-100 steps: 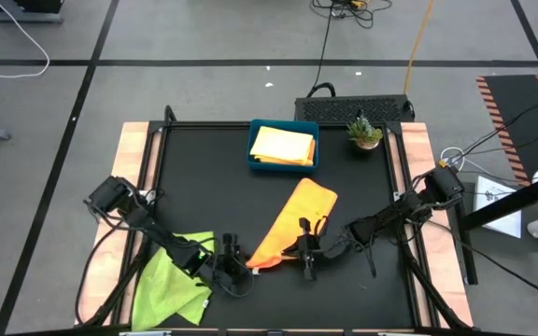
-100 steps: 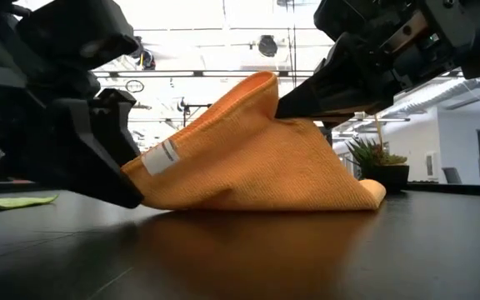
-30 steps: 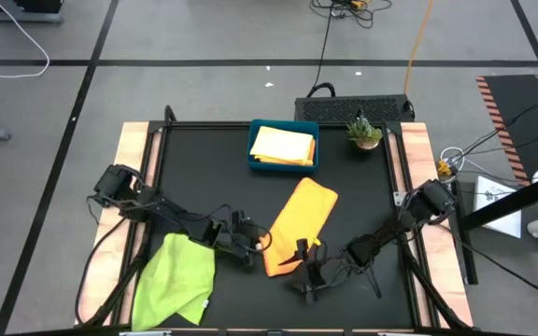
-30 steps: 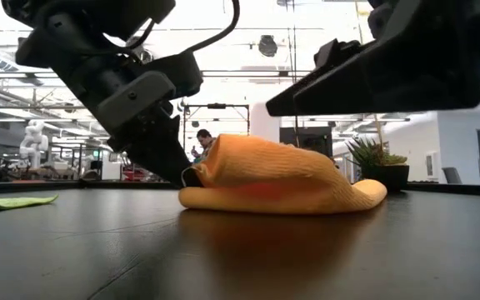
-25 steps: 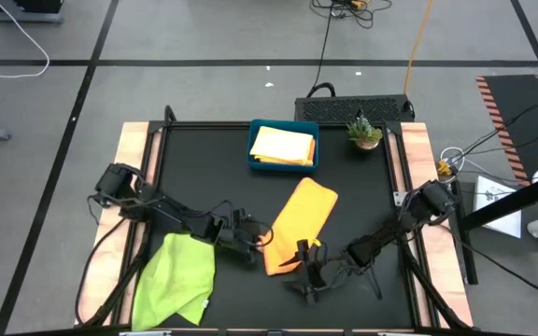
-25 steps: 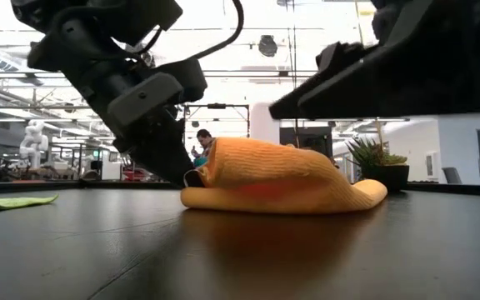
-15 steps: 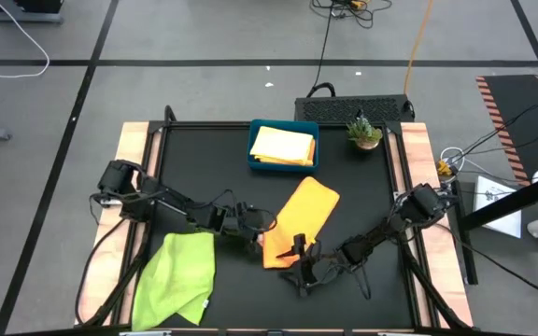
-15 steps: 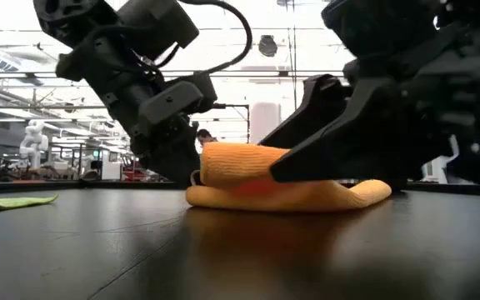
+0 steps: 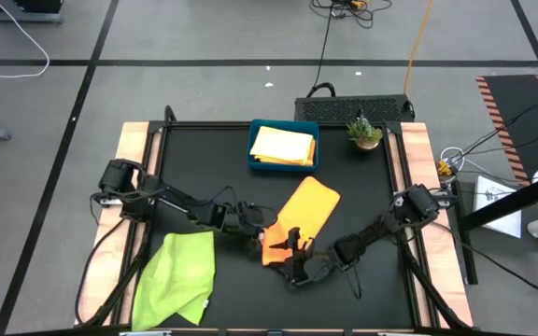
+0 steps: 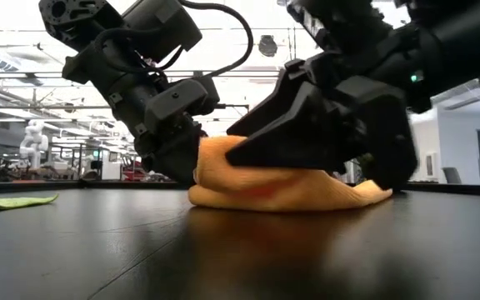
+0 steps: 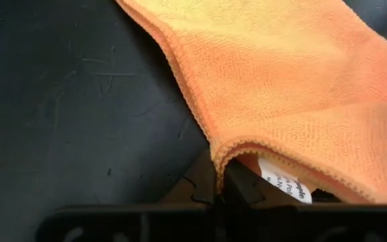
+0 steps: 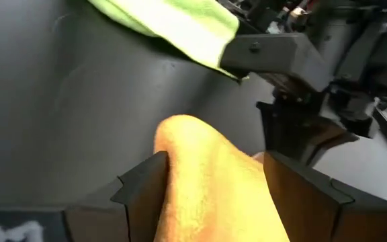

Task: Fold microfiber towels
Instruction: Fold the orange microfiber cloth

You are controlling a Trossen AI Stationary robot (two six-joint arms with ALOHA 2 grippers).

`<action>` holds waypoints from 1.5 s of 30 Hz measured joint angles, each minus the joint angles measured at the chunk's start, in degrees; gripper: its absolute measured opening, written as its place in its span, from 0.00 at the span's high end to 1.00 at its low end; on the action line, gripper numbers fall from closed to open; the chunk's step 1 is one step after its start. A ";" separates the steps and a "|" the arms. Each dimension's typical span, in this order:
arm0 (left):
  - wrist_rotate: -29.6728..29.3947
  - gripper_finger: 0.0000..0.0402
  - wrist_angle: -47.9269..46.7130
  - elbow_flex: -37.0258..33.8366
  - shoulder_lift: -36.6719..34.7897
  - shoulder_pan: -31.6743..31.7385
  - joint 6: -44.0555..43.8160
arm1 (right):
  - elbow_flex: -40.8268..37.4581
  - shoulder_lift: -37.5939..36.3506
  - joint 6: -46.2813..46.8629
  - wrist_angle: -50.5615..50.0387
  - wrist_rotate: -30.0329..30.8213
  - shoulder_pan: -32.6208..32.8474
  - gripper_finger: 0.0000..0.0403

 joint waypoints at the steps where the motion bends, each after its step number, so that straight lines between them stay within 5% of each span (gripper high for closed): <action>1: 0.00 0.98 0.00 0.00 0.00 -0.11 0.00 | 0.01 -0.01 0.05 -0.05 -0.04 -0.14 0.40; 9: 0.04 0.98 -0.13 0.00 0.00 -0.30 0.02 | 0.00 -0.01 1.66 0.57 -7.36 0.86 0.40; 23: 0.04 0.99 -0.07 0.00 0.00 -0.30 0.04 | 2.01 -0.01 0.77 -2.06 -7.41 3.33 0.41; 31: 0.02 0.99 0.00 0.00 0.00 -0.30 0.02 | 6.40 1.89 0.23 -11.05 -3.62 2.85 0.46; 45: 0.37 0.97 -0.26 -0.02 0.00 -0.32 -0.04 | 8.44 5.17 -4.51 -10.21 10.94 3.81 0.55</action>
